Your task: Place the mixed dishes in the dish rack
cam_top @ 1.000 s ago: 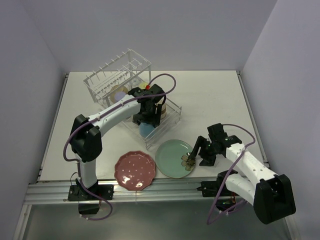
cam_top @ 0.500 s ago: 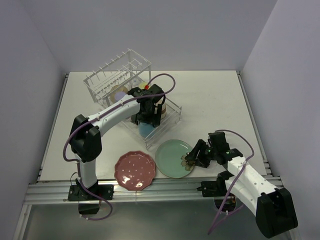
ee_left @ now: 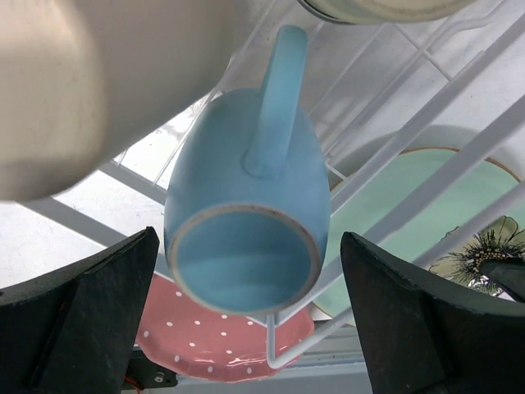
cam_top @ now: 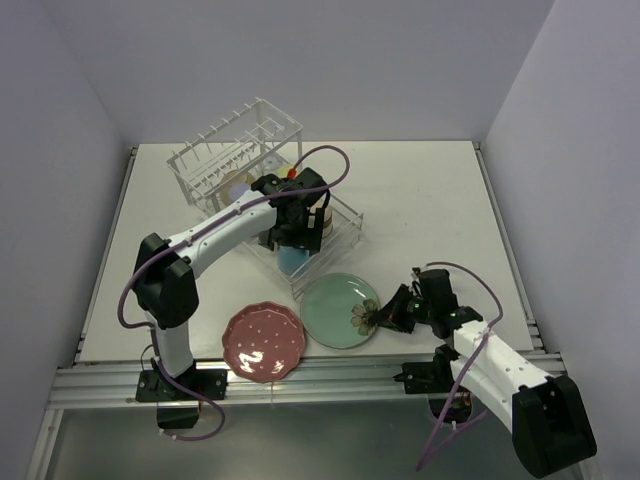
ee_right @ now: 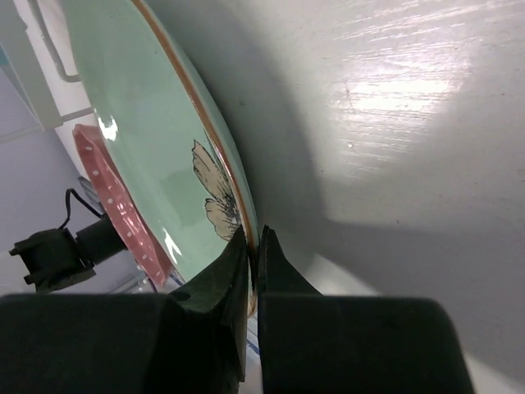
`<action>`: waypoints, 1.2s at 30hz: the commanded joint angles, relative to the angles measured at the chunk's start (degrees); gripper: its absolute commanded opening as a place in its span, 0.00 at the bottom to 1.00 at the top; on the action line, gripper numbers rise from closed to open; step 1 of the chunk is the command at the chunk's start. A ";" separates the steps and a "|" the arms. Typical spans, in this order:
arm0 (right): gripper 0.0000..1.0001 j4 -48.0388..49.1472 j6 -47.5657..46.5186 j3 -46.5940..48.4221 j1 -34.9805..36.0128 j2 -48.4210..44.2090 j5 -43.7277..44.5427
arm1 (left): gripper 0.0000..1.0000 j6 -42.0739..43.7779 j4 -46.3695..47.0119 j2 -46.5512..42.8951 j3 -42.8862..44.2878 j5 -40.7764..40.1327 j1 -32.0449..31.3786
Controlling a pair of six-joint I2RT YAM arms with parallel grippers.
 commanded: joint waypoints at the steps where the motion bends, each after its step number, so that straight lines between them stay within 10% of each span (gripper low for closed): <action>1: 0.00 -7.97 -1.37 -0.42 0.09 -3.44 6.93 | 0.99 -1.39 -1.90 -3.34 1.94 1.47 -0.97; 36: 0.00 -41.29 -11.92 40.89 -0.17 -9.17 4.91 | 0.99 -8.69 -12.30 -6.32 34.30 4.45 -3.08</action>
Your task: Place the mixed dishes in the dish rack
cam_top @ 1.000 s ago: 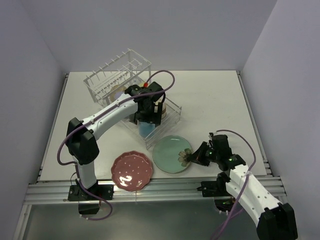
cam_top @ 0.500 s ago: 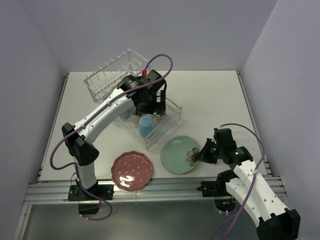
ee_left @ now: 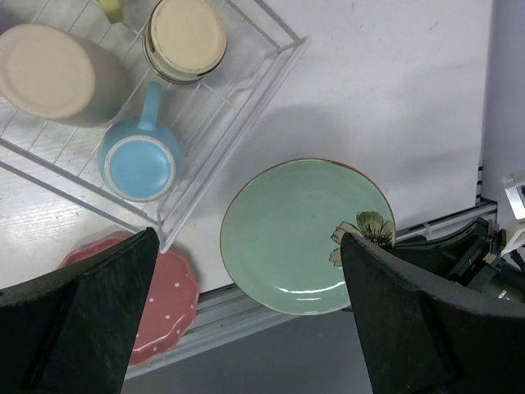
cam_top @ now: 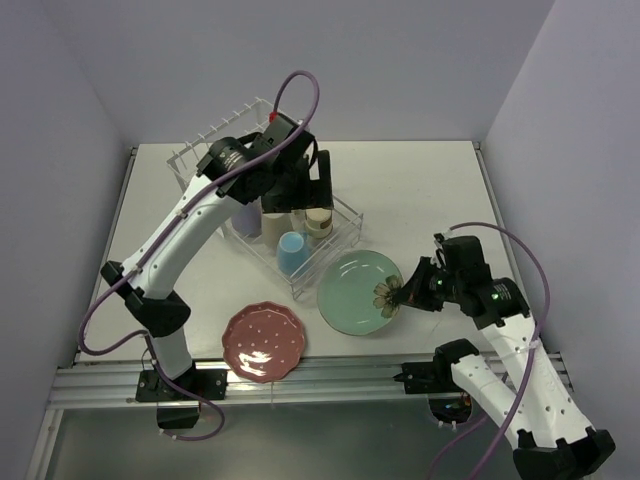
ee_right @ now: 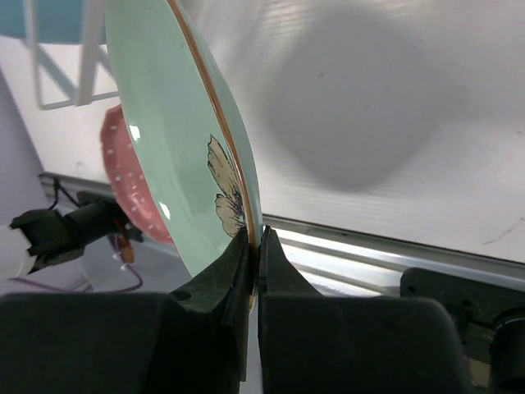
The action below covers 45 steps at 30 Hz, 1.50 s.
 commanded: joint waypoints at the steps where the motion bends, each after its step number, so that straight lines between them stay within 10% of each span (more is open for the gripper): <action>1: 0.00 2.40 0.25 8.34 -0.21 0.10 -6.06 | 0.99 -0.03 2.82 -4.03 0.66 0.98 -0.30; 10: 0.00 0.02 0.52 25.04 -0.74 4.40 -13.97 | 0.99 4.63 17.32 -11.06 -13.66 27.30 2.68; 23: 0.00 2.48 1.75 30.07 -6.53 6.78 -26.02 | 0.99 5.35 29.18 -19.75 -25.78 45.34 3.30; 27: 0.00 4.24 1.31 29.81 -8.64 7.74 -28.74 | 0.86 2.09 37.97 -23.54 -31.94 52.47 3.30; 33: 0.00 7.40 1.05 31.74 -8.83 10.03 -31.73 | 0.38 -1.43 43.70 -25.57 -36.35 56.35 3.21; 35: 0.00 8.72 1.31 32.71 -8.74 11.34 -33.48 | 0.01 -1.78 43.35 -25.22 -36.26 56.36 3.21; 38: 0.00 10.91 1.66 34.29 -8.47 13.19 -34.72 | 0.00 -1.87 43.34 -24.95 -35.56 55.74 3.21; 45: 0.91 13.47 0.17 36.93 -4.53 16.53 -37.63 | 0.00 -6.52 53.44 -27.06 -38.63 59.78 5.49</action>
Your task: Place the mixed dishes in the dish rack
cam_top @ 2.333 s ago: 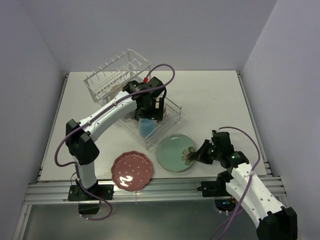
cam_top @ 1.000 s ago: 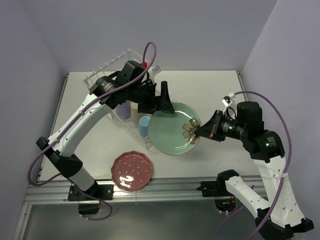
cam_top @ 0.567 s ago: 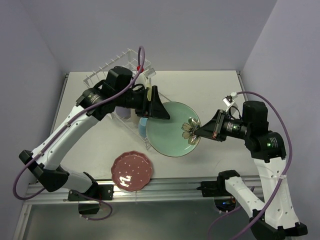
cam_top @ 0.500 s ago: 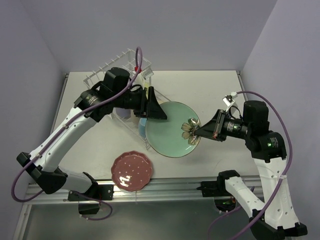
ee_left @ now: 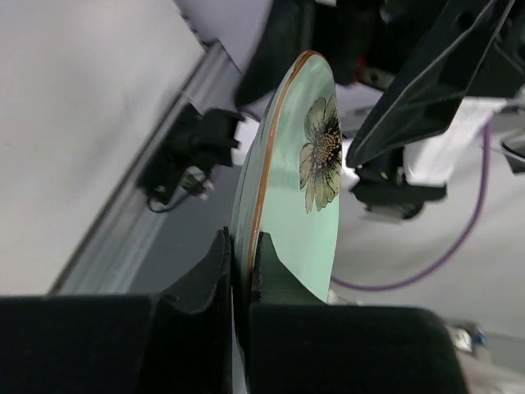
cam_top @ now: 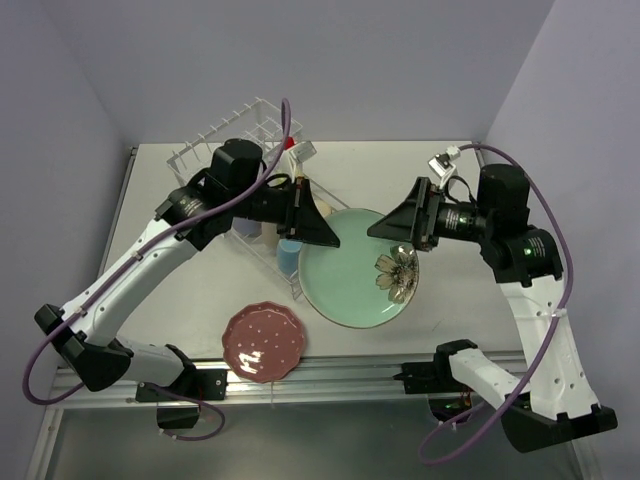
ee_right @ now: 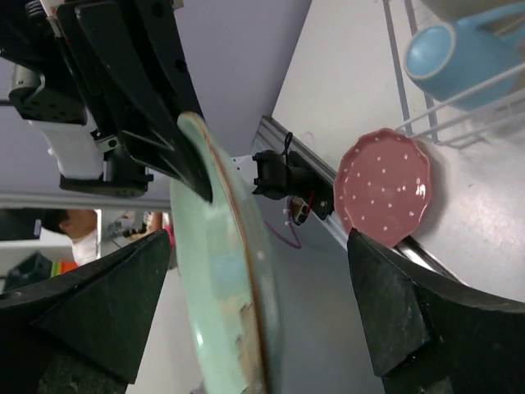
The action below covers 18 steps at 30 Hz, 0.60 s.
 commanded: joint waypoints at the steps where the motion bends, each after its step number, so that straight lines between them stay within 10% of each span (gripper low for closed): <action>1: 0.97 8.49 -0.42 2.66 2.19 1.17 -3.55 | 0.00 -6.59 13.35 -2.08 0.10 9.79 0.29; 7: 1.00 17.44 4.49 -0.94 3.77 0.29 -6.70 | 0.00 -7.74 15.29 -2.34 0.62 12.08 2.58; 11: 0.74 24.64 10.46 -2.96 4.39 0.38 -9.95 | 0.00 -7.92 15.81 -2.69 0.01 13.57 4.95; 18: 0.65 26.77 11.71 -2.53 6.67 2.66 -13.30 | 0.00 -6.42 13.71 -2.08 2.03 15.95 8.82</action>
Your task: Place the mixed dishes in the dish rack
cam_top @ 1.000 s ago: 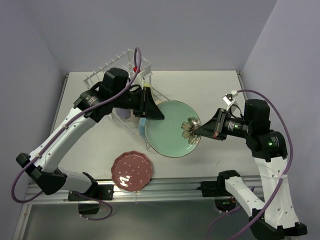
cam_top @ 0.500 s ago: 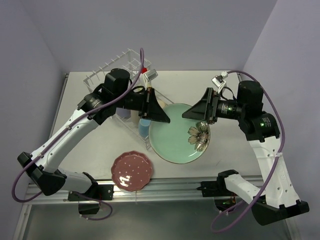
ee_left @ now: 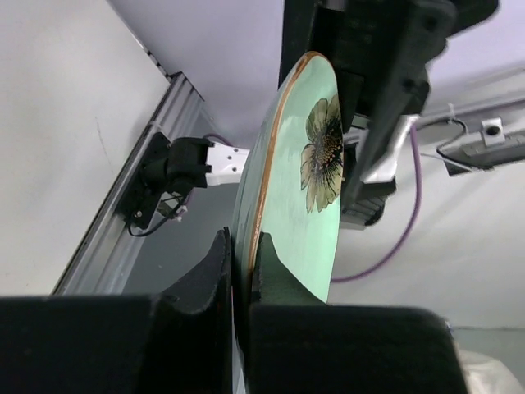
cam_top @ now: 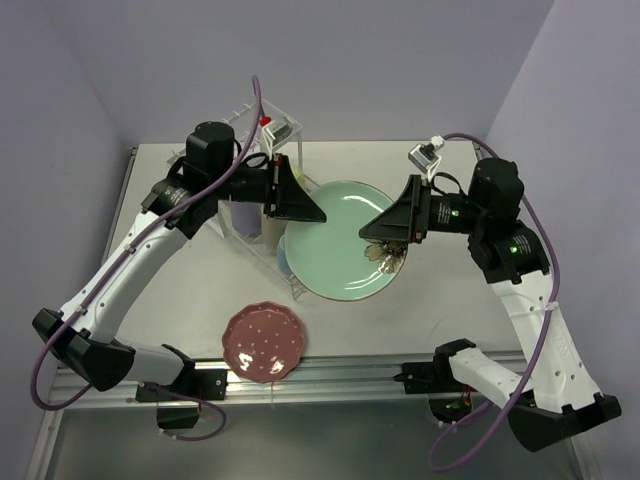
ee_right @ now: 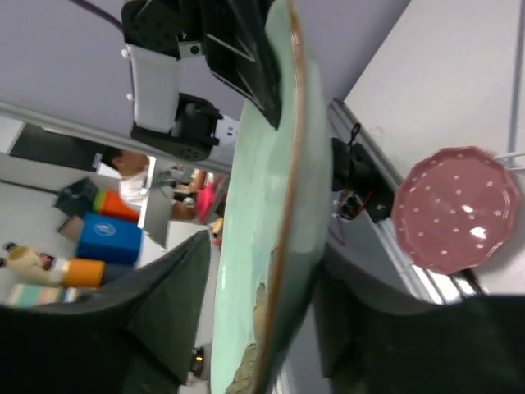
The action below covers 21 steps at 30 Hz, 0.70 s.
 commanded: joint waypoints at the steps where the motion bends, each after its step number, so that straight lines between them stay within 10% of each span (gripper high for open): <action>1: 0.54 4.72 1.37 0.71 1.41 1.57 -3.69 | 0.00 -0.46 4.16 -1.90 3.93 5.24 1.50; 2: 0.10 5.67 2.06 0.79 1.93 2.10 -3.77 | 0.00 -0.02 3.54 -1.82 4.20 5.33 2.20; 3: 0.00 5.86 2.16 1.32 2.20 3.41 -3.95 | 0.00 0.42 2.32 -1.82 4.46 5.50 2.55; 7: 0.00 -1.67 -4.23 6.58 3.95 7.81 -0.27 | 0.02 -0.36 3.27 -3.21 4.64 5.51 4.92; 10: 0.00 -6.16 -8.81 12.47 5.10 11.76 3.95 | 0.52 0.42 1.53 -4.18 5.60 3.40 6.85; 15: 0.00 -8.11 -13.39 22.84 5.45 17.21 12.56 | 0.94 3.76 -7.18 -6.11 9.38 -11.06 9.85; 21: 0.00 -10.49 -22.44 37.25 6.59 26.42 25.82 | 0.99 4.05 -28.95 -5.33 22.73 -44.62 10.55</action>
